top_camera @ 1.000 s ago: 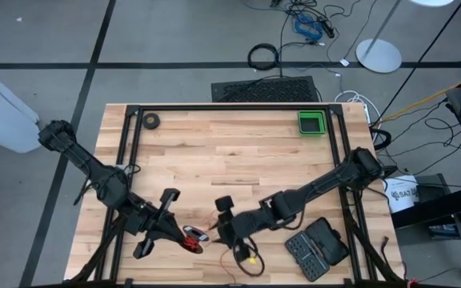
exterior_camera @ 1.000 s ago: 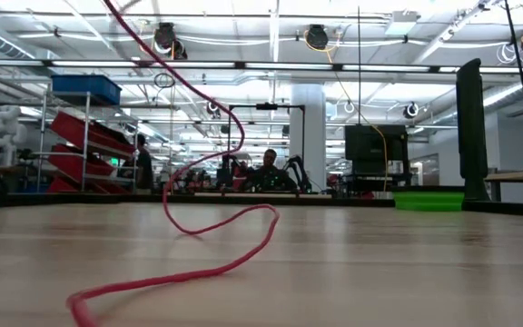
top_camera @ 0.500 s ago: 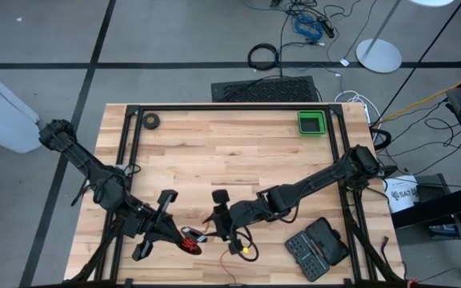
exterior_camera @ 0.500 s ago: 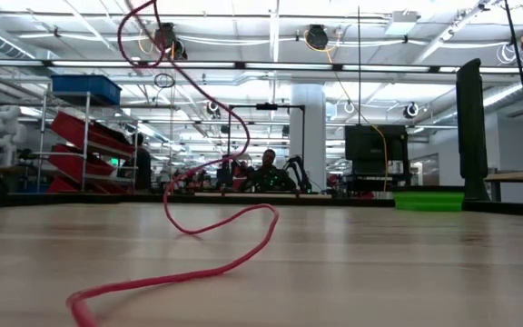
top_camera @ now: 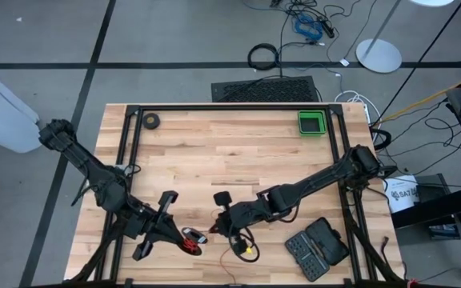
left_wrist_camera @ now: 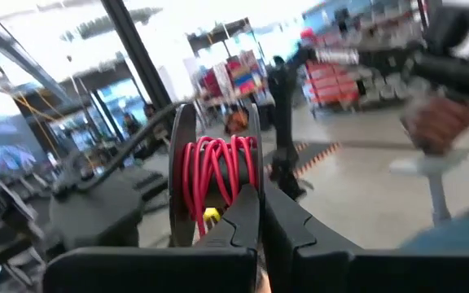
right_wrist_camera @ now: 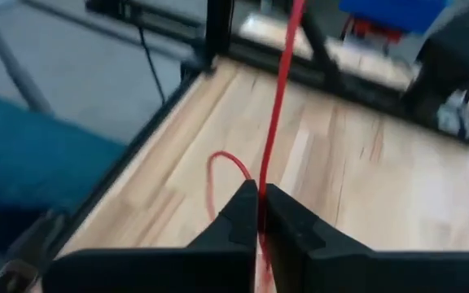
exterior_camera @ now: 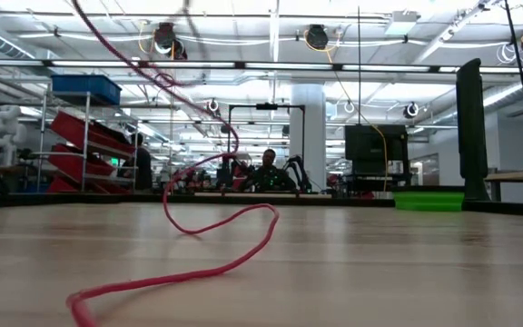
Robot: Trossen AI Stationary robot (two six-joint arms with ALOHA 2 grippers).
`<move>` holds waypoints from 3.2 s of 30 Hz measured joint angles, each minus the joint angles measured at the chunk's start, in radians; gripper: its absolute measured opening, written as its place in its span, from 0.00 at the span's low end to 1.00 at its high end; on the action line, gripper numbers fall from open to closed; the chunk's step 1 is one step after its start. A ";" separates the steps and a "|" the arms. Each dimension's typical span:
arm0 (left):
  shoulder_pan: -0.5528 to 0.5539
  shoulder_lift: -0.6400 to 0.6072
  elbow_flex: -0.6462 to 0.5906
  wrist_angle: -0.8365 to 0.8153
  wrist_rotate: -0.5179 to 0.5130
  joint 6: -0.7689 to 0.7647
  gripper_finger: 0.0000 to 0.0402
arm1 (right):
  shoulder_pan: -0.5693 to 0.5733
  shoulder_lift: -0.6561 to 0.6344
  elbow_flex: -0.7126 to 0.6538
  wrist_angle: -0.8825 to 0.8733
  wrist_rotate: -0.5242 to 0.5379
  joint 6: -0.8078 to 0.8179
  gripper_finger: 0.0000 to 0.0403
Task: Coil cords
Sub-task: Coil the red wire on the black spool
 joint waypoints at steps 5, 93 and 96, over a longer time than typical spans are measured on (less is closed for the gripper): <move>0.000 -0.026 0.000 -0.110 -0.026 -0.010 0.01 | 0.030 -0.054 0.000 -0.150 0.005 0.077 0.00; 0.112 0.297 0.222 -0.136 0.502 -0.077 0.01 | 0.077 -0.136 0.001 0.129 0.107 -0.168 0.00; 0.107 0.298 0.222 -0.120 0.503 -0.063 0.01 | 0.072 -0.131 0.001 0.130 0.045 -0.144 0.00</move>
